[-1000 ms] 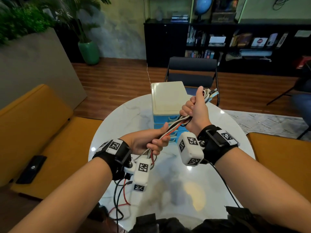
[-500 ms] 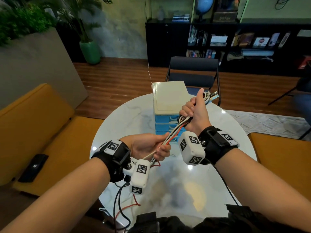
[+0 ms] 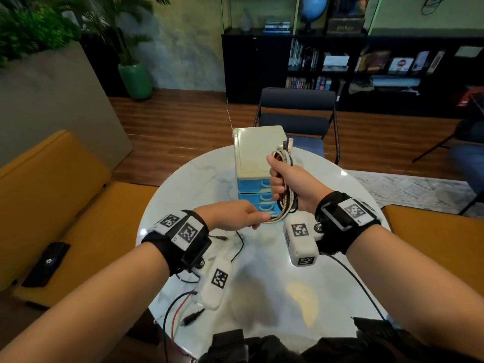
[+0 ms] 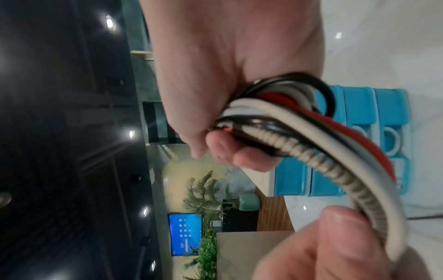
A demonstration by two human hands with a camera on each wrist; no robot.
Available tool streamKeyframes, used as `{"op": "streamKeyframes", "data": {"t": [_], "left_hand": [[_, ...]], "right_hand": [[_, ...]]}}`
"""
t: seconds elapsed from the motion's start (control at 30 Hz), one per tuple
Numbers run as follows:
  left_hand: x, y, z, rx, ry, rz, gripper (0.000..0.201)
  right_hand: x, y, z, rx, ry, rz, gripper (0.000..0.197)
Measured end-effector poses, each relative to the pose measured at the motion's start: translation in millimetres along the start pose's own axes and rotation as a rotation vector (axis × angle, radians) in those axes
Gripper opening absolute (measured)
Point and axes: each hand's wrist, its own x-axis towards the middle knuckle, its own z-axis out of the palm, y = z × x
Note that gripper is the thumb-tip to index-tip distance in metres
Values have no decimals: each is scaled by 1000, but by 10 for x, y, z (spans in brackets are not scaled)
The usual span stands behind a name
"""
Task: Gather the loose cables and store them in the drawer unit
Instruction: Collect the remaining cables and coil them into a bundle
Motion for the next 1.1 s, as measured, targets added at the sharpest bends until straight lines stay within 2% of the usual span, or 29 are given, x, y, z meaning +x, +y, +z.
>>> {"op": "streamKeyframes", "data": {"t": [0.1,0.23,0.33,0.43,0.57,0.7,0.77,0.83,0.9,0.97,1.03,1.1], "left_hand": [[59,-26,39,181,181,-19,42],[78,-50,86,145,402,55,28],[44,-64,96,-11,524,76,49],[19,-52,101,-21,571,106,59],[-46,3,101,60,584,145,62],[-73,33,120,155,555,150,73],[-57,32,136,155,553,125,85],[-38,18,160,133,553,111,111],[-14,-23,167,71,531,80,135],[36,-74,156,-55,499,50,143],[71,-100,148,-254,421,52,141],[61,-154,110,-440,278,52,119]], "right_hand": [[14,39,35,-184,21,8,29],[29,133,85,-432,75,-64,27],[26,207,115,-457,73,-78,22],[24,254,105,-318,-8,-21,23],[-27,275,123,-203,-159,99,40],[-77,328,185,-205,-234,207,37],[-93,356,188,-233,-269,270,44],[-96,367,178,-323,-236,281,48],[-107,375,192,-453,-202,233,47],[-99,390,190,-534,-203,185,47],[-89,386,161,-557,-207,166,47],[-88,358,120,-583,-198,156,46]]}}
